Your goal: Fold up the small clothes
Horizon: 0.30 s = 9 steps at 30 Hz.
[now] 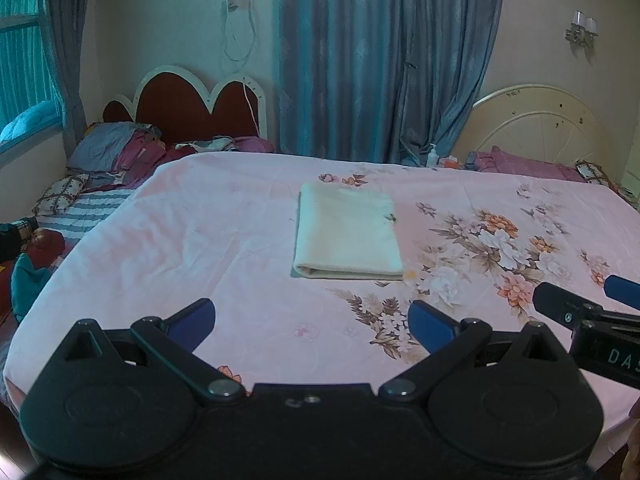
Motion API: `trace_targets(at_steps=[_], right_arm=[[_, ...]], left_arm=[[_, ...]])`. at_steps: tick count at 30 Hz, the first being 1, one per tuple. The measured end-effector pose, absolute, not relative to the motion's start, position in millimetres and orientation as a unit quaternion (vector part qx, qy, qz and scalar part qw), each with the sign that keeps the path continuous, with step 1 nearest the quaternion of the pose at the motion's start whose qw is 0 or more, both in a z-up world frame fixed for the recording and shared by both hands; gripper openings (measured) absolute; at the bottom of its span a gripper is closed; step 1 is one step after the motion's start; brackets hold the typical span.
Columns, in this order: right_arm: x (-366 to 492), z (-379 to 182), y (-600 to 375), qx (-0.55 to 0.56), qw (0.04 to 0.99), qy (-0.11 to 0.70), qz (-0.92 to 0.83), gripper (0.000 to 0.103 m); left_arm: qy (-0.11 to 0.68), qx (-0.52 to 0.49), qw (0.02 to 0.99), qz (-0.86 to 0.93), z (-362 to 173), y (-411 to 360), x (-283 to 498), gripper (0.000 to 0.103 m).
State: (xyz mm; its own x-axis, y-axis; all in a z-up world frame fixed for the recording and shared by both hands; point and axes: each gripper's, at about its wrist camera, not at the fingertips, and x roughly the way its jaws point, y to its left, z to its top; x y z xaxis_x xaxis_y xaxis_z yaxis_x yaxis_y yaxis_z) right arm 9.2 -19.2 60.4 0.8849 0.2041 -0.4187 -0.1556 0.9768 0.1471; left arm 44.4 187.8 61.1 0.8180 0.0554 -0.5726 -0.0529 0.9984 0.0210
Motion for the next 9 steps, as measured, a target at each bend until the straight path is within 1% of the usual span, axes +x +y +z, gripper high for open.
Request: trace_targets(at_steps=[2, 4, 6, 8, 9], right_arm=[[11.2, 58.6, -19.6, 0.056, 0.969, 0.224, 0.092, 0.098], [13.7, 56.2, -20.9, 0.057, 0.968, 0.227, 0.089, 0.098], [17.0, 53.5, -22.5, 0.056, 0.968, 0.231, 0.086, 0.098], [22.5, 49.5, -26.1, 0.056, 0.967, 0.237, 0.08, 0.098], [25.0, 47.6, -27.5, 0.057, 0.966, 0.239, 0.077, 0.098]], left_arm=[[0.301, 0.002, 0.953, 0.017, 58.1, 190.7, 50.4, 0.1], [0.285, -0.002, 0.959, 0.008, 55.7, 191.8, 51.7, 0.095], [0.265, 0.001, 0.964, 0.007, 54.5, 191.4, 52.1, 0.094], [0.271, 0.005, 0.963, 0.006, 53.3, 189.7, 59.8, 0.096], [0.277, 0.004, 0.961, 0.01, 51.4, 190.4, 65.6, 0.101]])
